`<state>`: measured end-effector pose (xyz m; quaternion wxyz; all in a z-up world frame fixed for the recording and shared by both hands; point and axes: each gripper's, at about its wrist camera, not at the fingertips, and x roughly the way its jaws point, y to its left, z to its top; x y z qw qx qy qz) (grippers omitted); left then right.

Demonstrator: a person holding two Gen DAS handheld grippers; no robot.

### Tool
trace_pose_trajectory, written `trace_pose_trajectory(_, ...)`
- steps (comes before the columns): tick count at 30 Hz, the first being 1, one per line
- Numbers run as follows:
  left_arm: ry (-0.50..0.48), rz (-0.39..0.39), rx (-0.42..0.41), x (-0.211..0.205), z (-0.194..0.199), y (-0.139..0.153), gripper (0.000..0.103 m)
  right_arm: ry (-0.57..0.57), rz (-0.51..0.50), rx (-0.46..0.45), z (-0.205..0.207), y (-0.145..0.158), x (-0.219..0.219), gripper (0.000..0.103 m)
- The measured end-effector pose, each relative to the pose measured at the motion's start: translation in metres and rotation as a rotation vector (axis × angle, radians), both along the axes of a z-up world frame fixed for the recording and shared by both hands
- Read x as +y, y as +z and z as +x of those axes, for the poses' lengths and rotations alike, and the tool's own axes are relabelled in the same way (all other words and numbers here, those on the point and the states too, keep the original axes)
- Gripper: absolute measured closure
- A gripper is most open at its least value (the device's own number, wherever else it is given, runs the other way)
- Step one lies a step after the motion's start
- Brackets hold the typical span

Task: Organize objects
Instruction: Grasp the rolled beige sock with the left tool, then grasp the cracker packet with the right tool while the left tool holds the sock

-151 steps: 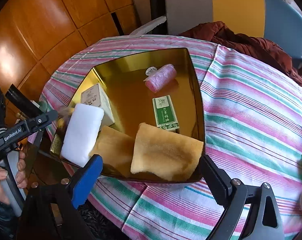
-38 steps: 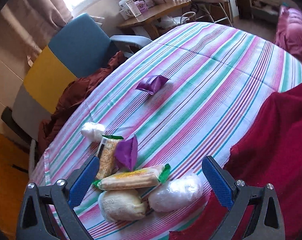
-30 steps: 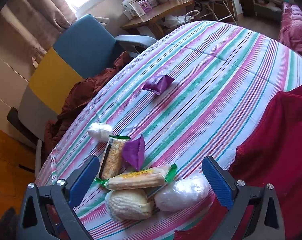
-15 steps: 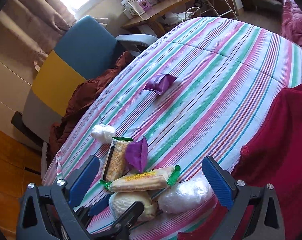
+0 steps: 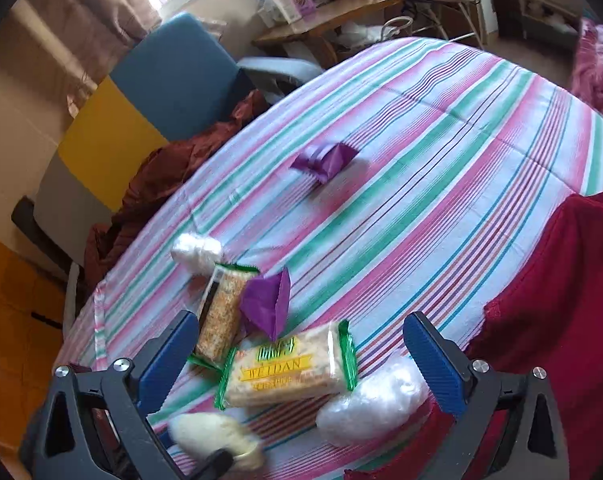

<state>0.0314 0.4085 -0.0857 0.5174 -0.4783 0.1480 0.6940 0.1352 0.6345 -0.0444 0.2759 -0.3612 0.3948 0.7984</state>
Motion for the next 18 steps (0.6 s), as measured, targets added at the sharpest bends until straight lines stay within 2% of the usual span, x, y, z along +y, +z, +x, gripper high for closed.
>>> trace_pose_trajectory(4, 0.046, 0.001, 0.016, -0.038, -0.004, 0.002, 0.037, 0.082, -0.022, -0.065, -0.016, -0.012, -0.009, 0.0)
trace_pose_trajectory(10, 0.11, 0.019, 0.004, -0.082, -0.005, 0.003, 0.037, 0.146, -0.035, -0.139, -0.029, -0.028, -0.016, 0.0)
trace_pose_trajectory(13, 0.122, 0.019, 0.015, -0.091, -0.003, 0.003, 0.037, 0.232, -0.097, -0.028, -0.035, -0.024, -0.025, 0.0)
trace_pose_trajectory(18, 0.12, 0.012, 0.047, -0.096, 0.004, 0.005, 0.037, 0.434, -0.225, 0.054, -0.052, -0.03, -0.051, 0.0)
